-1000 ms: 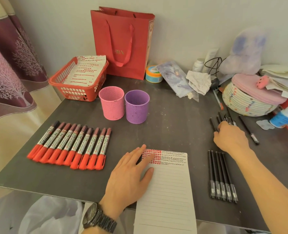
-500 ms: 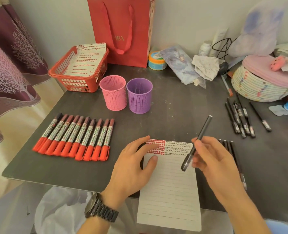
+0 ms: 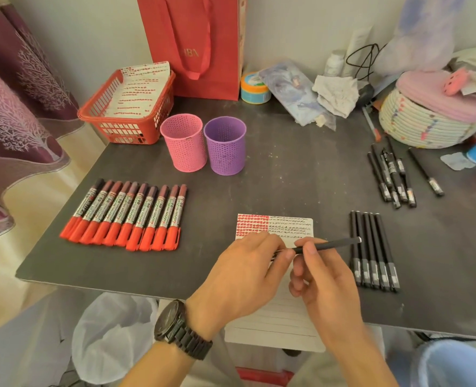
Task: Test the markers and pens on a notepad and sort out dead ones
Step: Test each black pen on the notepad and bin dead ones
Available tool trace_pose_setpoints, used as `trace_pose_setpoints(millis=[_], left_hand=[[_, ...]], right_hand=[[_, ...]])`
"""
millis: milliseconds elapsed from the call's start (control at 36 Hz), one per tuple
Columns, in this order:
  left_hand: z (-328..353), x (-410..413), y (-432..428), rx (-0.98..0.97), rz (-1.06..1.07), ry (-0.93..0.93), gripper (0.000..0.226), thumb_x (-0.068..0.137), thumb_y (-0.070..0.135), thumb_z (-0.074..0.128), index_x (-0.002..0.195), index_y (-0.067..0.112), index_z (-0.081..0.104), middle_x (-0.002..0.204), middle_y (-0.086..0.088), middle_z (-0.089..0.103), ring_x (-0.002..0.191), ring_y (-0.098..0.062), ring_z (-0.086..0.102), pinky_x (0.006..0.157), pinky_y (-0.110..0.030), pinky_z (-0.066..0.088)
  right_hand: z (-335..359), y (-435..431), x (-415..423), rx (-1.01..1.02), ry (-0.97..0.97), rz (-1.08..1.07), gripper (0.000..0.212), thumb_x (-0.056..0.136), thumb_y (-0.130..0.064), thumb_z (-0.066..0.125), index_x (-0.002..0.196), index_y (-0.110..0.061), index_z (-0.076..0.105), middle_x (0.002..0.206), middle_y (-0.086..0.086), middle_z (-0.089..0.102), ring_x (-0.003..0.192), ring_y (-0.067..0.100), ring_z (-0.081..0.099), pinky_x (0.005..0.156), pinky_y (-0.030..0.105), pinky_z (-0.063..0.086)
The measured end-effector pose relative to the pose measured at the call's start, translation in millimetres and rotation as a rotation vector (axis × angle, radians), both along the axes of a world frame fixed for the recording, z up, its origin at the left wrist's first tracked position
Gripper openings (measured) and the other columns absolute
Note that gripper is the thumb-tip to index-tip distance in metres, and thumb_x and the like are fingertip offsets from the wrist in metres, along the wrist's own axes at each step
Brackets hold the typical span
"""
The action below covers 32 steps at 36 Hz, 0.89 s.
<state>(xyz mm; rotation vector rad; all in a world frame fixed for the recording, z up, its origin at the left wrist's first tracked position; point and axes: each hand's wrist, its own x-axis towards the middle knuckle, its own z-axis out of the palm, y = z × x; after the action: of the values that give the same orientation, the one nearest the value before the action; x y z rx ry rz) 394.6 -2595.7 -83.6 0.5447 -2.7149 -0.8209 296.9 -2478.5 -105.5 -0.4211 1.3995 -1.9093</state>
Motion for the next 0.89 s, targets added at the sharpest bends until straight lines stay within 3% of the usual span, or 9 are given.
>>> trace_pose_setpoints(millis=[167, 278, 389, 444, 583, 667, 722, 806, 889], left_hand=[[2.2, 5.5, 7.4, -0.107, -0.113, -0.089, 0.033, 0.104, 0.048, 0.021, 0.086, 0.027, 0.039, 0.078, 0.014, 0.042, 0.071, -0.010, 0.041, 0.063, -0.030, 0.039], [-0.2, 7.5, 7.7, -0.115, -0.143, -0.098, 0.034, 0.104, 0.050, 0.016, 0.089, 0.029, 0.038, 0.082, 0.014, 0.042, 0.074, -0.010, 0.040, 0.066, -0.032, 0.042], [-4.6, 22.1, -7.8, -0.117, -0.072, -0.080, 0.040, 0.102, 0.056, 0.012, 0.089, 0.031, 0.041, 0.083, 0.013, 0.048, 0.079, -0.010, 0.045, 0.070, -0.032, 0.045], [-9.3, 32.0, -22.3, -0.086, 0.001, -0.071, 0.041, 0.101, 0.057, 0.013, 0.086, 0.032, 0.041, 0.082, 0.013, 0.048, 0.081, -0.009, 0.047, 0.071, -0.032, 0.044], [-14.4, 16.6, -33.7, -0.008, 0.087, 0.034, 0.044, 0.103, 0.053, 0.014, 0.083, 0.030, 0.045, 0.078, 0.011, 0.051, 0.078, -0.012, 0.049, 0.072, -0.037, 0.043], [-14.5, -7.0, -29.8, 0.032, 0.059, 0.048, 0.055, 0.103, 0.053, 0.014, 0.100, 0.021, 0.058, 0.094, 0.007, 0.062, 0.091, -0.017, 0.056, 0.083, -0.040, 0.045], [-17.6, -18.6, -28.9, 0.045, 0.043, 0.052, 0.053, 0.103, 0.054, 0.018, 0.116, 0.022, 0.058, 0.112, 0.008, 0.065, 0.107, -0.013, 0.056, 0.094, -0.033, 0.043], [-27.2, -24.2, -31.8, 0.013, 0.050, 0.024, 0.047, 0.102, 0.051, 0.036, 0.138, 0.024, 0.049, 0.136, 0.008, 0.058, 0.134, -0.005, 0.043, 0.114, -0.021, 0.024], [-41.0, -20.6, -35.4, -0.058, 0.045, -0.017, 0.051, 0.097, 0.041, 0.054, 0.144, 0.024, 0.042, 0.125, 0.010, 0.059, 0.139, -0.006, 0.036, 0.113, -0.015, 0.013]], right_hand=[[-6.7, 3.6, 2.5, -0.014, -0.010, -0.053, 0.057, 0.066, -0.068, 0.082, 0.085, -0.015, 0.076, 0.054, 0.001, 0.049, 0.050, 0.017, 0.045, 0.050, 0.027, 0.043], [-8.9, 6.2, 10.3, -0.004, 0.050, -0.137, 0.035, 0.086, -0.047, 0.068, 0.082, -0.013, 0.075, 0.052, 0.003, 0.046, 0.048, 0.018, 0.045, 0.049, 0.028, 0.042], [3.5, 17.8, -26.1, 0.002, -0.072, -0.535, 0.030, 0.103, -0.029, 0.055, 0.079, -0.014, 0.065, 0.043, -0.006, 0.042, 0.040, 0.011, 0.043, 0.051, 0.029, 0.036], [13.7, 28.5, -51.5, -0.061, -0.054, -0.622, 0.029, 0.105, -0.027, 0.053, 0.081, -0.016, 0.063, 0.046, -0.009, 0.037, 0.043, 0.009, 0.039, 0.050, 0.027, 0.035], [14.1, 24.9, -53.4, -0.101, -0.055, -0.384, 0.039, 0.106, -0.026, 0.049, 0.076, -0.017, 0.073, 0.052, -0.003, 0.041, 0.046, 0.015, 0.040, 0.043, 0.024, 0.038], [10.6, 17.9, -47.7, -0.093, -0.102, -0.318, 0.044, 0.105, -0.024, 0.044, 0.077, -0.015, 0.077, 0.054, 0.002, 0.050, 0.045, 0.017, 0.043, 0.044, 0.024, 0.040], [8.9, 15.6, -45.4, -0.082, -0.109, -0.267, 0.046, 0.105, -0.024, 0.040, 0.081, -0.014, 0.078, 0.058, 0.005, 0.056, 0.047, 0.017, 0.047, 0.044, 0.024, 0.042], [6.7, 11.6, -44.3, -0.080, -0.111, -0.208, 0.046, 0.106, -0.029, 0.037, 0.090, -0.014, 0.078, 0.067, 0.012, 0.065, 0.050, 0.019, 0.052, 0.047, 0.026, 0.046], [9.5, 3.7, -45.1, -0.083, -0.090, -0.185, 0.045, 0.102, -0.042, 0.041, 0.090, -0.019, 0.078, 0.074, 0.012, 0.069, 0.052, 0.019, 0.056, 0.049, 0.027, 0.049]])
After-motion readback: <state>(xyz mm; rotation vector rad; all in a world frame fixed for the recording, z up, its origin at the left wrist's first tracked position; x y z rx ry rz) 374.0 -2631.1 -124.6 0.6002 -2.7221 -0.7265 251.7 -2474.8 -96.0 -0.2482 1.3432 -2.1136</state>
